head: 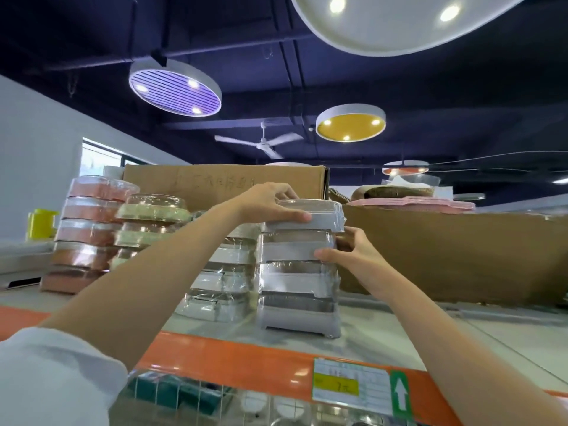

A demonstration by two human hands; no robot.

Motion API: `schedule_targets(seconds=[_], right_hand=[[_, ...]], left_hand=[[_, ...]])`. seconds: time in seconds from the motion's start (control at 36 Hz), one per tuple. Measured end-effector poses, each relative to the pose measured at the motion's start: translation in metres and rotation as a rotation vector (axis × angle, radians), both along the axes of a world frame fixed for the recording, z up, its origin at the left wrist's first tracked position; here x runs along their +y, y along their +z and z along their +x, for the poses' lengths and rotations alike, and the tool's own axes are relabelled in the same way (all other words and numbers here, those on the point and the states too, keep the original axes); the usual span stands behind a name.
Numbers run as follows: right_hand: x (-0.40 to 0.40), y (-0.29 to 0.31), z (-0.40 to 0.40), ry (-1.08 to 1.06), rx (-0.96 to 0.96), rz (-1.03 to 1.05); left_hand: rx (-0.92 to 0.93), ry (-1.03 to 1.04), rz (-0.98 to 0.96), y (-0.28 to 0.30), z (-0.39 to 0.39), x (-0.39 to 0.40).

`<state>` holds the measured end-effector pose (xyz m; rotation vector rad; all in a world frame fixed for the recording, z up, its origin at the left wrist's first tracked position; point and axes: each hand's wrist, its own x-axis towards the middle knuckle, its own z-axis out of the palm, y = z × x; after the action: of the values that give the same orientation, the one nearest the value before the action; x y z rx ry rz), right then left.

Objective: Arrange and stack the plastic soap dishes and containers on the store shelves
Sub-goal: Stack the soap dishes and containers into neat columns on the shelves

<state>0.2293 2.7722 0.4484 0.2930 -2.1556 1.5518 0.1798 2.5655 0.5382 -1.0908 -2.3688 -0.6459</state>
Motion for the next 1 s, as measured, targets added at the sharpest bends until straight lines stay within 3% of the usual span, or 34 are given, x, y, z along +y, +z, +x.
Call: schedule_targets(seconds=[0.25,0.61,1.0], right_hand=[[-0.009,0.0,0.003,0.008,0.026,-0.066],[-0.015,-0.005,0.008,0.014,-0.063,0.16],[-0.007,-0.005,0.008,0.079,-0.201,0.087]], left_hand=[[0.033,0.043,-0.078,0.002,-0.001,-0.013],[0.132,0.054,-0.115,-0.005,-0.004,0.002],[0.126,0.027,-0.111,-0.006,0.0,-0.006]])
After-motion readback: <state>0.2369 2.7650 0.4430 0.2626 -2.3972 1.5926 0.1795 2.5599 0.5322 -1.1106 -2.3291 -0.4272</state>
